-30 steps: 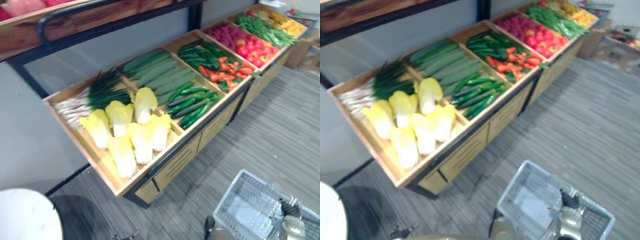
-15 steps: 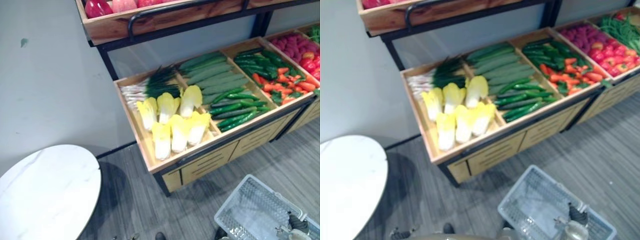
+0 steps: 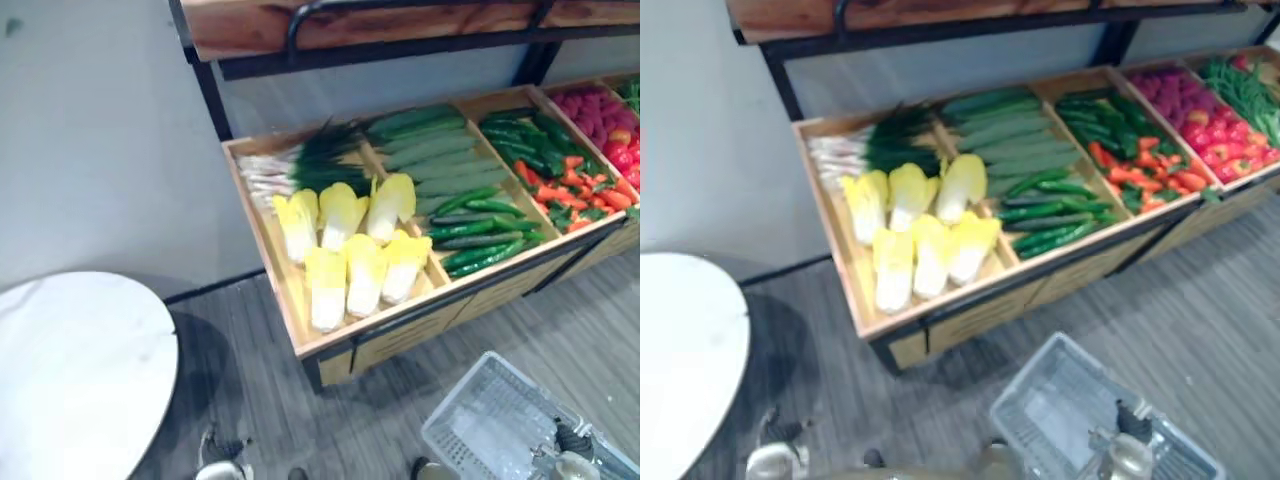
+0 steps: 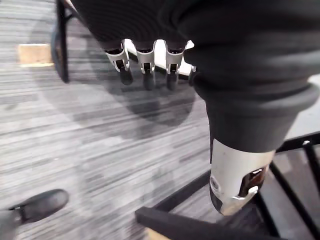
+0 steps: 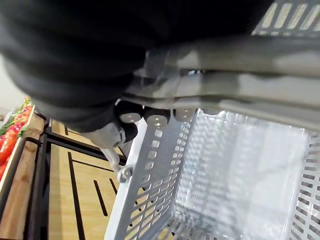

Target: Pick vegetable in the basket

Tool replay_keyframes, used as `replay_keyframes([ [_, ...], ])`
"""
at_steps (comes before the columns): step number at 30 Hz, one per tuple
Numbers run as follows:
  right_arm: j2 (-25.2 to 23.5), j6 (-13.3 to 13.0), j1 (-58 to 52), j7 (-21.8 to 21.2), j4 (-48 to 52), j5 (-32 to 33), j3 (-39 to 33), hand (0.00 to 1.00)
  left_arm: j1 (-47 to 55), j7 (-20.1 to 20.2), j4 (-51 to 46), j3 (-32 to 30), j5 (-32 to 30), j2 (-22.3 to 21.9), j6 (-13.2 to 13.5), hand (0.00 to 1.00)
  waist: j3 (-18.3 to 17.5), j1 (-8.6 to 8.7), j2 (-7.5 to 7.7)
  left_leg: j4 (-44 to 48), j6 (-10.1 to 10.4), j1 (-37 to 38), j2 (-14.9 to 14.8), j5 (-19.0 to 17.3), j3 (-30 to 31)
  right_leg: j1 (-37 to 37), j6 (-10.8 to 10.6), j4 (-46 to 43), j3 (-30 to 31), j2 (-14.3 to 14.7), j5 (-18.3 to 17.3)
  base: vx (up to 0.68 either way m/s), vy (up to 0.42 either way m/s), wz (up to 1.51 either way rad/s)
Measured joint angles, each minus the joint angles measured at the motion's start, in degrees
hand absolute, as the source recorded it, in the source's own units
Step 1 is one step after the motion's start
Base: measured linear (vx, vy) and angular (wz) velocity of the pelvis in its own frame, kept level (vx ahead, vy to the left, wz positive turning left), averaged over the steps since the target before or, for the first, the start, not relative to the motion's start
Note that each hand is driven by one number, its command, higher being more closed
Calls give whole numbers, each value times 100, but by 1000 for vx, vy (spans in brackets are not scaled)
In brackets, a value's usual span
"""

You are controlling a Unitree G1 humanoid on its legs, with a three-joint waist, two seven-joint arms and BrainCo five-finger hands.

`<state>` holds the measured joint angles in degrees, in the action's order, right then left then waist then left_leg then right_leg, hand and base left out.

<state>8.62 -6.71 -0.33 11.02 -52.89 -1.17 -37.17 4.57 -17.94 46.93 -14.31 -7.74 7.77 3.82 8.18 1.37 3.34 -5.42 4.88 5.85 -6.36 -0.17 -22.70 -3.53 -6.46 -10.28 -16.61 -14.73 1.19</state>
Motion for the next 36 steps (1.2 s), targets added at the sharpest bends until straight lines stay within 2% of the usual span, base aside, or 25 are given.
replay_keyframes([
  [3, -64, -4, -41, 10, 1, 11, -3, 100, 3, -214, -930, 48, 20, -80, 120, 0, -4, -8, -7, 0, -2, -1, 91, 1, 100, 263, -55, 441, -14, -14, 34, 58, 9, 16],
  [4, -69, -9, -67, 12, 1, 10, -2, 100, -16, -312, -1306, 42, 18, -135, 172, 0, -19, -5, -31, 1, -7, -41, 99, 5, 139, 335, -126, 619, -21, 2, 77, 53, -40, 15],
  [6, -68, -24, -74, 11, 3, 10, -7, 100, 26, -452, -1784, 22, 18, -265, 290, 0, -31, -15, -77, 2, -11, -76, 73, 11, 146, 377, -138, 772, -23, 60, 85, 35, -49, 3],
  [9, -63, -119, -146, 10, 31, -3, -43, 100, 179, -577, -2108, -36, 15, -655, 342, 0, -129, -1, -269, 1, 28, -86, -30, 37, 152, 390, -138, 825, -37, 202, 84, 23, -73, -5],
  [11, -64, -129, -216, 11, 31, -2, -74, 100, 240, -608, -2186, -24, 16, -859, 347, 0, -160, 4, -328, 1, 65, -94, -106, 60, 176, 398, -134, 826, -84, 280, 79, 0, -90, 3],
  [14, -63, -147, -294, 12, 36, -2, -103, 100, 285, -614, -2555, 44, 78, -1026, 345, 0, -160, 32, -331, 0, 81, -154, -167, 113, 302, 411, -83, 827, -193, 332, 41, -48, -68, 13],
  [19, -64, -150, -386, 10, 45, -2, -111, 100, 433, -630, -3514, 295, 78, -1003, 486, 0, -164, 28, -337, -3, 70, -167, -145, 216, 324, 409, -62, 825, -197, 312, -41, -90, -26, 2],
  [22, -64, -151, -452, 7, 61, -2, -104, 100, 441, -631, -3752, 448, 77, -1001, 504, 0, -169, 32, -342, -33, 61, -170, -144, 249, 356, 419, -37, 820, -209, 309, -59, -83, -9, 4],
  [36, -60, -155, -449, 14, 134, -120, 405, 100, 284, -684, -3996, 1013, -11, -968, 473, 0, -341, 199, -335, -9, 115, -111, -203, 222, 78, 364, -79, 956, 50, 401, 36, 12, -2, -9],
])
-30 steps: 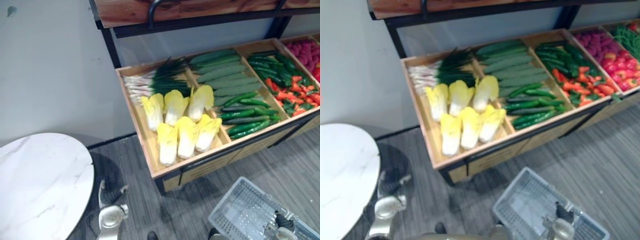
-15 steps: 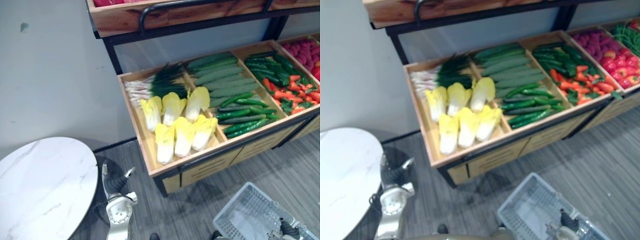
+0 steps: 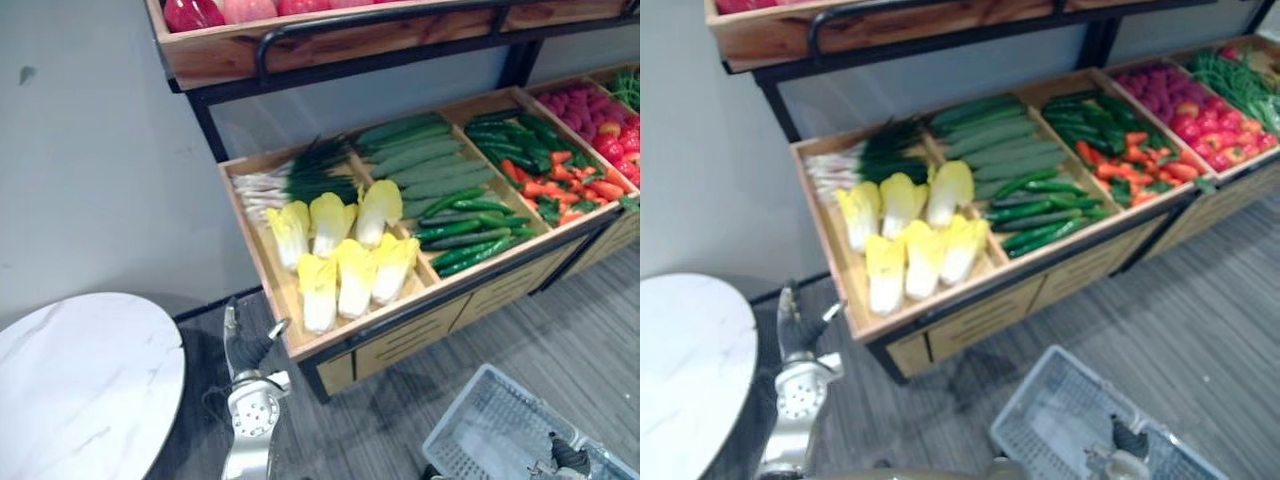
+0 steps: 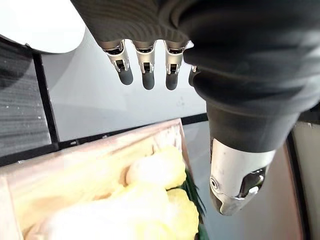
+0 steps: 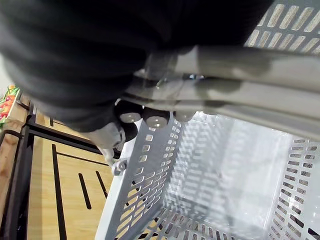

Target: Pick vegetable in the basket

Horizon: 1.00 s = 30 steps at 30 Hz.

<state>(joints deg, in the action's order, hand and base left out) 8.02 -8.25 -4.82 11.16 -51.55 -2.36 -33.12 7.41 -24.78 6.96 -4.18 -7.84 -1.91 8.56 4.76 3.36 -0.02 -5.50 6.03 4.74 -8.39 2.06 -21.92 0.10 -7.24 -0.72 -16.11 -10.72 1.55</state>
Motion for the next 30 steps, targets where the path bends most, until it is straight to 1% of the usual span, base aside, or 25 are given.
replay_keyframes([
  [2, 1, 0, 31, 0, 10, -3, 19, 100, -113, -25, 21, 0, -16, 19, -2, 0, -1, -11, -1, 1, 43, 59, -42, -29, -101, 4, 14, 30, 82, 57, 10, 65, -32, -23],
  [3, 1, -1, 32, 0, 42, -9, 47, 100, -212, -61, 87, 7, -20, 61, -2, 0, -3, 4, -5, 2, 50, 65, -63, -35, -121, 7, 26, 66, 94, 85, 19, 52, -38, -18],
  [6, 1, 1, 44, 0, 68, -9, 121, 100, -391, -194, 288, -9, -20, 116, -37, 0, -4, 127, -11, 2, 64, 63, -94, -44, -149, -2, 29, 84, 114, 119, 19, 26, -22, -8],
  [7, 1, 2, 40, 1, 98, -9, 178, 100, -424, -217, 303, -11, -21, 117, -50, 0, -5, 130, -11, 2, 77, 73, -107, -54, -238, -27, 60, 106, 163, 141, 42, 18, -16, -23],
  [11, 1, 2, 76, 5, 140, -15, 221, 100, -653, -358, 470, -19, -27, 118, -79, 0, -7, 141, -28, 3, 82, 48, -110, -58, -333, -105, 69, 164, 272, 165, 87, -5, -20, -17],
  [12, 1, 2, 77, 26, 142, -17, 221, 100, -730, -418, 530, -21, -27, 116, -163, 0, -10, 157, -39, 2, 87, 45, -111, -62, -359, -123, 69, 164, 285, 166, 87, -5, -11, -8],
  [14, 2, 4, 98, 41, 154, -18, 244, 100, -760, -447, 533, -42, -27, 117, -169, 0, -8, 174, -48, 2, 90, 27, -113, -65, -405, -179, 72, 162, 341, 175, 100, -12, -15, -13],
  [17, 1, 4, 137, 71, 186, -133, 269, 100, -787, -548, 646, -72, -26, 114, -173, 0, 4, 262, -83, 2, 102, 14, -115, -77, -431, -205, 72, 175, 368, 182, 112, -6, -12, -6],
  [24, -1, 4, 148, 87, 367, -208, 344, 100, -909, -643, 781, -83, -20, 111, -226, 0, 21, 266, -153, 3, 113, -163, -161, -83, -590, -489, 96, 183, 520, 252, 155, 4, -31, -11],
  [27, 0, 3, 136, 92, 370, -207, 399, 100, -1101, -661, 860, -78, -18, 3, -244, 0, 56, 268, -138, 3, 114, -210, -184, -83, -589, -520, 97, 181, 556, 268, 155, 10, -22, -3],
  [30, 0, 2, 278, 99, 373, -207, 451, 100, -1316, -743, 1009, -73, -14, -44, -246, 0, 136, 266, -113, 4, 113, -394, -189, -79, -638, -756, 126, 150, 633, 283, 191, -17, -35, -9],
])
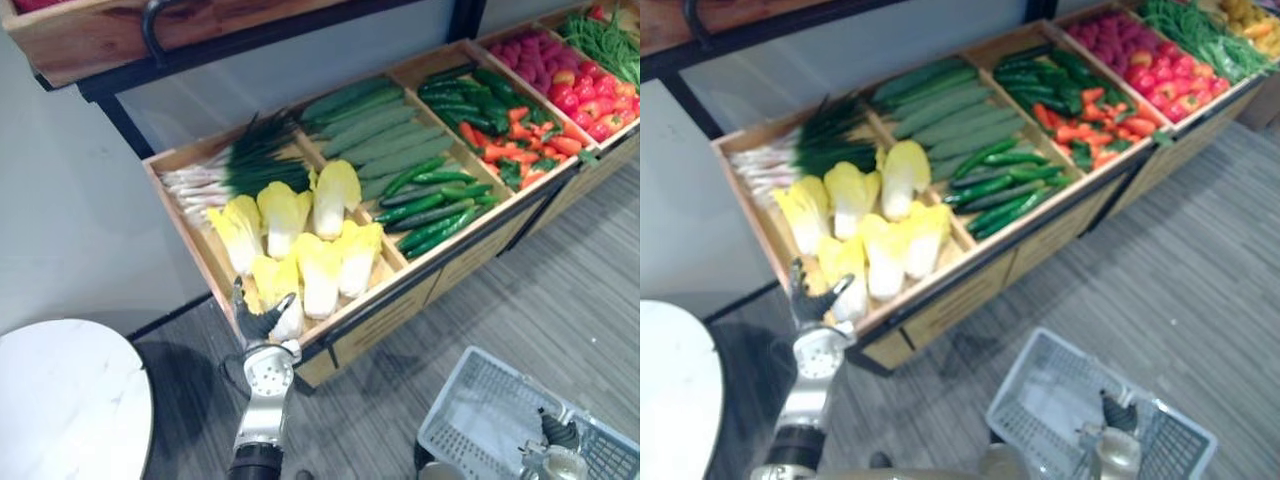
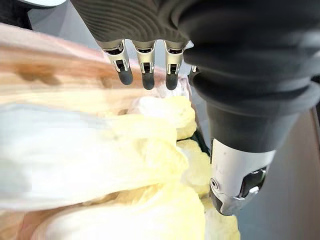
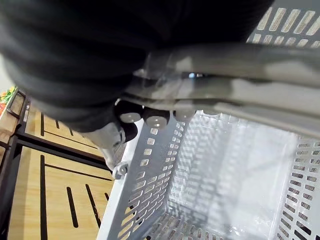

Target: Pick vegetable in the basket

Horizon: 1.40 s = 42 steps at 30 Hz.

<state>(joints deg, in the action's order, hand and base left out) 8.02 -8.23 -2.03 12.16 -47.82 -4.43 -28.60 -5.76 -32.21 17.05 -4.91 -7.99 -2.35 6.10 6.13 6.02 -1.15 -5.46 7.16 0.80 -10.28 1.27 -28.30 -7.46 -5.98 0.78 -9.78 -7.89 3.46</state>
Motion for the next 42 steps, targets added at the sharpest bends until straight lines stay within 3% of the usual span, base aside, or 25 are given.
replay_keyframes([
  [10, -2, -14, 150, 151, 240, 2, 214, 100, -342, -363, 227, -179, 3, -35, -3, 0, 421, -2, 80, 2, 5, -172, -60, -5, -262, -368, 4, -83, 317, 98, 8, 8, -37, -13],
  [26, -52, -194, 168, 216, 198, -2, 443, 100, -434, -600, 824, -497, -1, -8, 40, 0, 501, -64, 180, 304, 82, -232, -161, -221, -426, -442, 3, -92, 559, 156, 7, 2, -34, -6],
  [34, -124, -228, 200, 284, 175, -1, 489, 100, -578, -689, 1560, -684, -374, 243, 184, 0, 501, -67, 128, 313, 83, -148, -144, -222, -545, -421, 4, -99, 575, 134, 7, -23, -22, -4],
  [39, -91, -257, 251, 343, 44, -1, 499, 100, -635, -606, 2069, -839, -688, 342, 212, 0, 469, -13, -29, 292, 93, -21, -150, -228, -614, -381, 4, -99, 649, 139, 7, -19, -29, -10],
  [40, -79, -258, 266, 348, 5, -1, 504, 100, -647, -605, 2110, -855, -688, 346, 212, 100, 469, -13, -42, 282, 93, -1, -151, -228, -630, -374, 4, -99, 660, 144, 8, -14, -33, -14],
  [42, 18, -256, 299, 348, -47, -1, 595, 100, -689, -548, 2276, -928, -691, 366, 208, 100, 474, -9, -96, 259, 104, 82, -152, -234, -712, -333, 11, -89, 706, 157, 13, -22, -32, -13],
])
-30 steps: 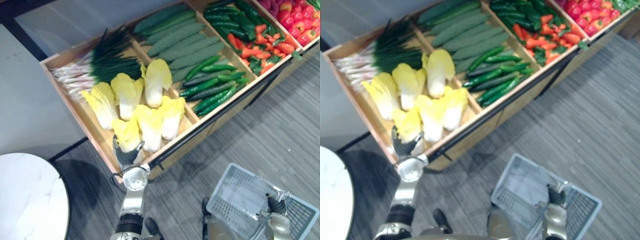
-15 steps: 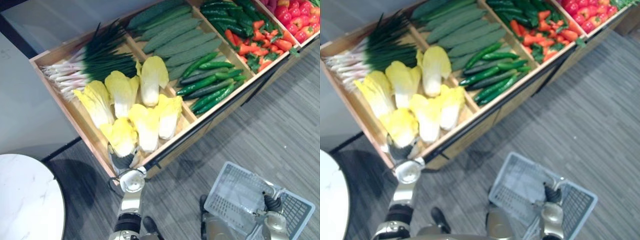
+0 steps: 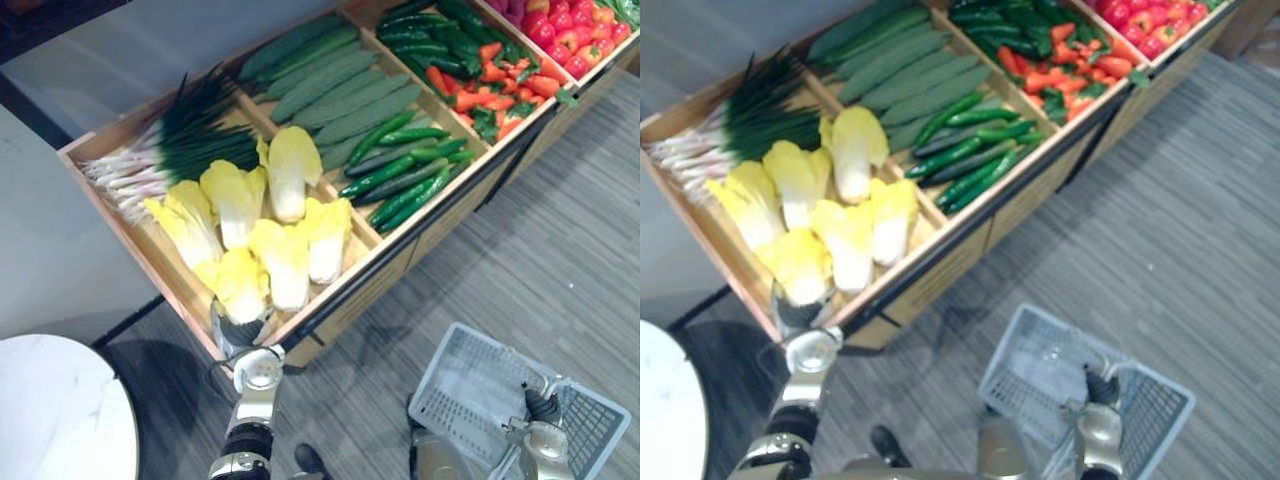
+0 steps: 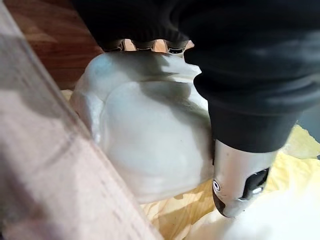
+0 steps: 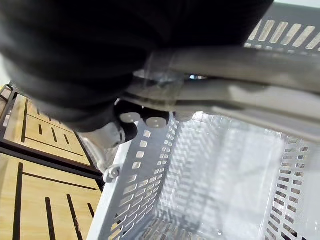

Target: Pick vegetable in the basket

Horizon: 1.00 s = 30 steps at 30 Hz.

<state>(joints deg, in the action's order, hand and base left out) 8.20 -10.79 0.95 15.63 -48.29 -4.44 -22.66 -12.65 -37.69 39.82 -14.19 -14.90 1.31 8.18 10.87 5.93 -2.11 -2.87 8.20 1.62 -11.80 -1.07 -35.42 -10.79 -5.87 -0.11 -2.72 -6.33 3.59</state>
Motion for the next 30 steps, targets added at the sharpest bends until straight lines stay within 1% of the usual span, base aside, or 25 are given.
replay_keyframes([
  [3, 36, 0, 22, -13, -4, -2, 80, 100, -172, 12, 194, -178, -1, 12, -15, 100, -6, 4, -33, -10, 2, 42, -7, 1, -23, 14, 0, 1, 18, 10, 0, -25, -39, -6],
  [6, 75, 0, 31, -63, -26, -8, 112, 100, -240, 54, 332, -229, -1, 60, -19, 100, -13, 8, -46, -18, 4, 66, -29, 2, -51, 16, 4, 4, 41, 19, 5, -23, -50, -6],
  [9, 176, 2, 126, -137, -181, -14, 232, 100, -333, 127, 451, -396, 13, 114, -130, 100, -23, 3, -60, -91, 35, 154, -30, 19, -172, 17, 20, 36, 138, 61, 34, -20, -39, -16],
  [11, 216, 2, 139, -191, -192, -23, 294, 100, -364, 135, 556, -487, 37, 132, -131, 100, -45, 14, -92, -106, 45, 160, -39, 25, -185, 24, 27, 79, 148, 81, 54, -11, -43, -10],
  [15, 217, 3, 139, -211, -210, -59, 296, 100, -412, 186, 619, -575, 122, 147, -147, 100, -55, 36, -108, -129, 76, 166, -74, 43, -179, 51, 31, 118, 120, 116, 68, 3, -56, 2],
  [16, 216, 8, 137, -212, -215, -63, 295, 100, -428, 185, 626, -593, 148, 145, -147, 100, -56, 61, -109, -152, 88, 181, -78, 51, -159, 83, 32, 133, 86, 118, 68, 7, -48, 12],
  [18, 216, 27, 131, -212, -220, -70, 296, 100, -461, 184, 664, -610, 443, 138, -147, 100, -58, 116, -110, -209, 105, 260, -77, 65, -128, 184, 32, 155, -17, 113, 68, 11, -45, 13],
  [21, 212, 29, 88, -199, -246, -129, 276, 100, -467, 189, 654, -561, 616, 73, -147, 100, -68, 166, -104, -210, 104, 285, -57, 65, 14, 318, 31, 197, -183, 62, 68, -1, -27, 20],
  [24, 207, 29, 68, -196, -270, -178, 266, 100, -434, 191, 468, -499, 860, -44, -158, 100, -76, 161, -89, -210, 99, 285, -27, 68, 88, 371, 30, 198, -288, 18, 68, -18, -27, 15],
  [26, 196, 33, 22, -193, -274, -178, 214, 100, -335, 199, 322, -346, 1012, -135, -214, 100, -81, 167, -90, -209, 92, 294, -23, 74, 180, 445, 29, 200, -401, -3, 67, -19, -32, 24],
  [30, 155, 54, -8, -193, -302, -179, 88, 100, -152, 292, 109, -125, 1022, -228, -228, 100, -117, 159, -60, -210, 91, 339, -13, 75, 291, 549, 28, 199, -500, -11, 66, -18, -29, 13],
])
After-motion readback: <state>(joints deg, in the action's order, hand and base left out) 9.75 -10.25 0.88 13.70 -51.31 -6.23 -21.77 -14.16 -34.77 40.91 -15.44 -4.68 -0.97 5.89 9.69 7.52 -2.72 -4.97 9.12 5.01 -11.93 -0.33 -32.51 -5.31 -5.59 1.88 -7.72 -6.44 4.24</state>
